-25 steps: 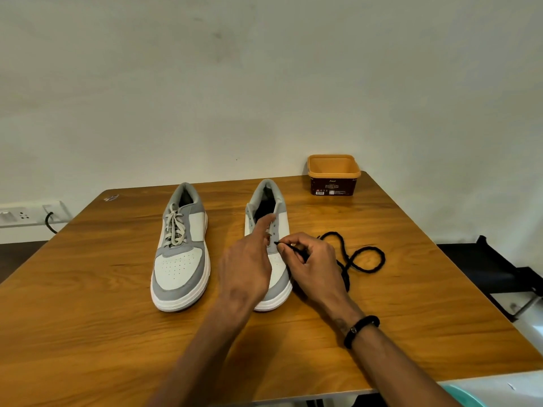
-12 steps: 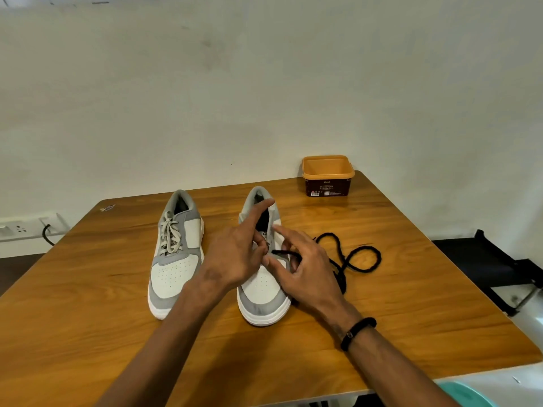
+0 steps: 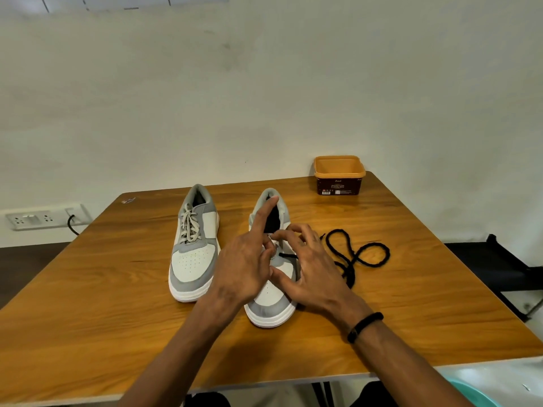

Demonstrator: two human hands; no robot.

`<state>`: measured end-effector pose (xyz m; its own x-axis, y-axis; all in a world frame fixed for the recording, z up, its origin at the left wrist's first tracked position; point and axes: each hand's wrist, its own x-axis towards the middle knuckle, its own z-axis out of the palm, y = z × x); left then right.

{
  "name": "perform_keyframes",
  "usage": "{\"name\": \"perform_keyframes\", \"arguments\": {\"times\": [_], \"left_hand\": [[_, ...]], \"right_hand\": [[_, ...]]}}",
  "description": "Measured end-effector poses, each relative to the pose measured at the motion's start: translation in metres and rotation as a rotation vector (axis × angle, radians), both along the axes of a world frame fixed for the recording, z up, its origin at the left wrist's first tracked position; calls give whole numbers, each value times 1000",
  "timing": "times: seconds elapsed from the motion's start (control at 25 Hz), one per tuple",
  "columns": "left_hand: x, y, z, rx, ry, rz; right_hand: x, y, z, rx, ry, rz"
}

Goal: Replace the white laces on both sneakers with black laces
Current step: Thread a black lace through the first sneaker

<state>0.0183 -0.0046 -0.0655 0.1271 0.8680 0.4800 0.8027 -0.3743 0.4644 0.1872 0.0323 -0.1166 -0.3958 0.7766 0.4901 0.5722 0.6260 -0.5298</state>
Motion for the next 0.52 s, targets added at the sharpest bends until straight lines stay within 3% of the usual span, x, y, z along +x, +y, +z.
{"name": "perform_keyframes", "arguments": {"times": [0.16,0.36,0.52], "left_hand": [[3,-3,-4,-7,-100,79],[-9,-5,0,126,-214,69],[-32,-9,12,105,-435,57]], "right_hand": [[-1,-1,-1,60,25,-38],[-1,-1,0,50,24,-47],[0,-3,3,32,38,-54]]}}
